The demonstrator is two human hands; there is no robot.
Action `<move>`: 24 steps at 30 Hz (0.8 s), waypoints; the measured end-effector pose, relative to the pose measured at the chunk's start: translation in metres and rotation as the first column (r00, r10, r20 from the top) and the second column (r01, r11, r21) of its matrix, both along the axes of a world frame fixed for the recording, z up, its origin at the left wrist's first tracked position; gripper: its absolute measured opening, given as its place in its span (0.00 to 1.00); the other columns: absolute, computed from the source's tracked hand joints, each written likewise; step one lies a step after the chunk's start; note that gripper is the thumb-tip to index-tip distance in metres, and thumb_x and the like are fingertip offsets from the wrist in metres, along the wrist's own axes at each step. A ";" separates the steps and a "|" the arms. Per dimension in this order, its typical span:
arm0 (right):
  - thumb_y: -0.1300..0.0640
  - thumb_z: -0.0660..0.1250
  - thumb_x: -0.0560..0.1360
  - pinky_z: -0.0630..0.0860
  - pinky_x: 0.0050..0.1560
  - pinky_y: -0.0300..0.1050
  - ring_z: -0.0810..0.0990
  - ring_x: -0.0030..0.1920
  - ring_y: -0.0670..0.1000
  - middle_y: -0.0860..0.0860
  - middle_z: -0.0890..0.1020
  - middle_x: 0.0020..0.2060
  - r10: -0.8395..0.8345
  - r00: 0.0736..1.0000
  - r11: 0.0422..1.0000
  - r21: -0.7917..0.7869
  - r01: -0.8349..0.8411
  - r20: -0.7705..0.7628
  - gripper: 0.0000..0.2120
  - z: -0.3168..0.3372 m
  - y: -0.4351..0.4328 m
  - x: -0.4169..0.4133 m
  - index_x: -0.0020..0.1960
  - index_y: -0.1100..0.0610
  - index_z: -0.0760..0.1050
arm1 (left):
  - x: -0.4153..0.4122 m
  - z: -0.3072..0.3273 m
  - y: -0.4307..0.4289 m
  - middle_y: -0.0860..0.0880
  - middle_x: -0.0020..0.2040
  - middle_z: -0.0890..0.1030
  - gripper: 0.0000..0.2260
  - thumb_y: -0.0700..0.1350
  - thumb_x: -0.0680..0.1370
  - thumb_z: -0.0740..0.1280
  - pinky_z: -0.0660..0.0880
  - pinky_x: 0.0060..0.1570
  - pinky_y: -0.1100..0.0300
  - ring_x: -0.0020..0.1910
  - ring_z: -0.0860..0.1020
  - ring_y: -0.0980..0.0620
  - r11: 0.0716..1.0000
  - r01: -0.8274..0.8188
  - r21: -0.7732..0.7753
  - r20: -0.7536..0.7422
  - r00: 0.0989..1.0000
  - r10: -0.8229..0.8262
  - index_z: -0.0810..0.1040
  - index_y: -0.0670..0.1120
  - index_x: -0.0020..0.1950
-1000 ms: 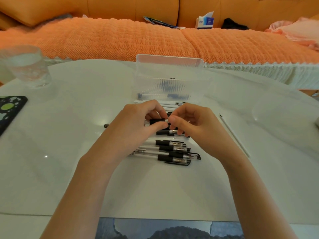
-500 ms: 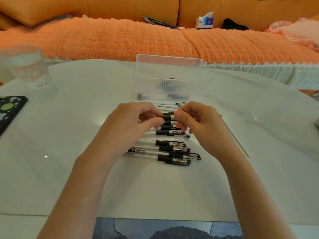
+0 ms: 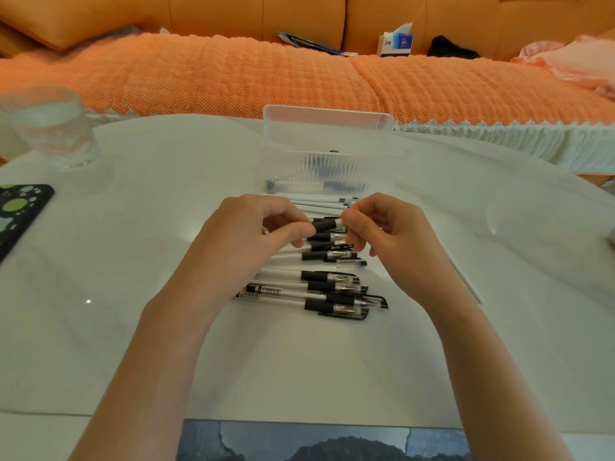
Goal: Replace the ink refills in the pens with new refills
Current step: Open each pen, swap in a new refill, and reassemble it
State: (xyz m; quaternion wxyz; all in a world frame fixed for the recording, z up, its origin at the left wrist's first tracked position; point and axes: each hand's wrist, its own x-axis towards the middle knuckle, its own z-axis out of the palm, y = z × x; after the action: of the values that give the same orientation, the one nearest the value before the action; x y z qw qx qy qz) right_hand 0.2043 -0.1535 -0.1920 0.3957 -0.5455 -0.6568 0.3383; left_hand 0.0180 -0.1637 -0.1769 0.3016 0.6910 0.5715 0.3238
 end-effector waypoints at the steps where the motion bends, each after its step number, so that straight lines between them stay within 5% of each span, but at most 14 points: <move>1: 0.53 0.64 0.77 0.72 0.37 0.36 0.78 0.33 0.42 0.47 0.82 0.33 0.003 1.000 1.000 -0.004 -0.003 0.003 0.06 0.001 0.000 0.001 0.44 0.53 0.77 | -0.001 0.000 0.000 0.60 0.35 0.82 0.02 0.52 0.72 0.71 0.67 0.36 0.73 0.35 0.76 0.65 1.000 -0.009 0.002 -0.001 1.000 0.009 0.82 0.56 0.40; 7: 0.53 0.71 0.72 0.68 0.36 0.28 0.73 0.34 0.40 0.42 0.80 0.35 0.042 0.981 0.998 -0.046 -0.034 0.190 0.03 0.000 -0.004 0.022 0.40 0.49 0.79 | -0.006 -0.003 0.001 0.57 0.35 0.81 0.01 0.51 0.71 0.72 0.68 0.39 0.65 0.35 0.75 0.63 0.999 -0.046 0.008 0.008 0.999 0.046 0.82 0.55 0.41; 13: 0.56 0.73 0.70 0.68 0.38 0.32 0.73 0.39 0.44 0.45 0.79 0.42 0.110 0.917 0.991 -0.110 -0.073 0.383 0.04 -0.008 -0.007 0.021 0.42 0.49 0.79 | -0.007 -0.003 0.002 0.59 0.35 0.80 0.01 0.51 0.71 0.72 0.67 0.39 0.65 0.34 0.74 0.65 0.999 -0.043 0.016 -0.003 0.999 0.043 0.82 0.55 0.41; 20: 0.57 0.70 0.73 0.67 0.38 0.29 0.74 0.41 0.43 0.44 0.79 0.41 0.095 0.905 0.994 -0.088 -0.064 0.415 0.03 -0.010 -0.003 0.021 0.42 0.50 0.78 | -0.006 -0.004 0.002 0.59 0.35 0.80 0.01 0.50 0.71 0.73 0.68 0.40 0.66 0.36 0.75 0.65 1.000 -0.031 0.006 -0.014 0.999 0.031 0.82 0.55 0.42; 24: 0.58 0.67 0.75 0.73 0.44 0.33 0.78 0.41 0.41 0.44 0.82 0.39 0.067 0.954 0.997 -0.055 -0.054 0.291 0.05 -0.003 -0.002 0.031 0.44 0.49 0.78 | -0.007 -0.004 0.003 0.59 0.36 0.80 0.02 0.50 0.71 0.73 0.69 0.40 0.66 0.37 0.76 0.64 0.999 -0.032 0.017 -0.010 0.999 0.032 0.82 0.56 0.41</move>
State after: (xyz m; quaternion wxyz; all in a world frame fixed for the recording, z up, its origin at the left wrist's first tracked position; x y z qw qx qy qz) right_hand 0.2348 -0.1558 -0.1947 0.2707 -0.5783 -0.7165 0.2809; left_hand 0.0112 -0.1612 -0.1807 0.2876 0.6859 0.5815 0.3296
